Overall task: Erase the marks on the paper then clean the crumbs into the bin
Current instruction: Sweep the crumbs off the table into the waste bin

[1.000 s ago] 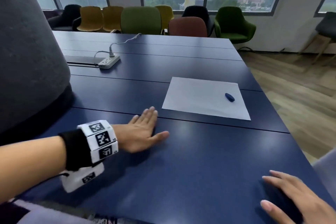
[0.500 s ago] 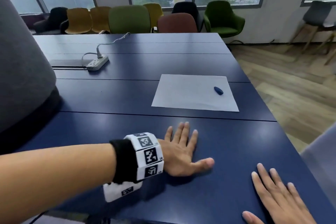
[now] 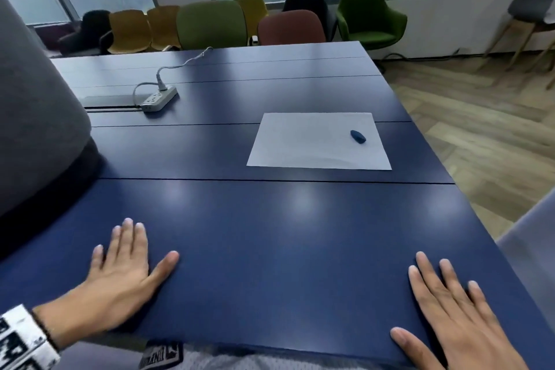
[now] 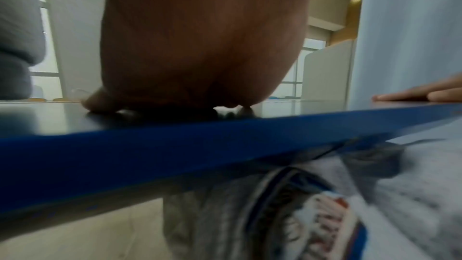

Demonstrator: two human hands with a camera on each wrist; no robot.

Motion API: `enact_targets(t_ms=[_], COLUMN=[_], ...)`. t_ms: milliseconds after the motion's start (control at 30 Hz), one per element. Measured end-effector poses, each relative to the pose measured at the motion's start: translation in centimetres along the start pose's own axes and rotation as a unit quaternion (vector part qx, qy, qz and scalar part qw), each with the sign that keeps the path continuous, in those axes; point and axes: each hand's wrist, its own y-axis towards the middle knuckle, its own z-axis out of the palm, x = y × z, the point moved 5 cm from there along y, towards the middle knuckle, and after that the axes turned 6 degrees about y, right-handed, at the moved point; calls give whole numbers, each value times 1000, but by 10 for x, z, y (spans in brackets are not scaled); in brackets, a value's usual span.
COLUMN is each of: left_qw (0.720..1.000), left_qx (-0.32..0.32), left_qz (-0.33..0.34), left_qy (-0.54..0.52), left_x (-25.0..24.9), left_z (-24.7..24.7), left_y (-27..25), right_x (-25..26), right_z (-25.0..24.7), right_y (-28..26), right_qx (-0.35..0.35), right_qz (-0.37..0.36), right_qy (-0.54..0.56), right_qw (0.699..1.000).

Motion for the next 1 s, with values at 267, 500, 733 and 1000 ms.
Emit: enact_targets(t_ms=[267, 500, 733, 1000], left_qw=[981, 929, 999, 982], left_qx=[-4, 57, -15, -27], left_qz=[193, 349, 28, 184], left_qy=[-8, -108, -42, -15], left_x=[-146, -228, -37, -154], left_z=[-3, -45, -21, -2], left_y=[-23, -41, 3, -27], right_x=[3, 7, 3, 2], right_z=[3, 3, 1, 2], right_y=[8, 9, 0, -1], right_qx=[31, 42, 13, 22], right_qz=[13, 27, 22, 22], right_qy=[22, 23, 24, 18], right_qw=[999, 999, 999, 999])
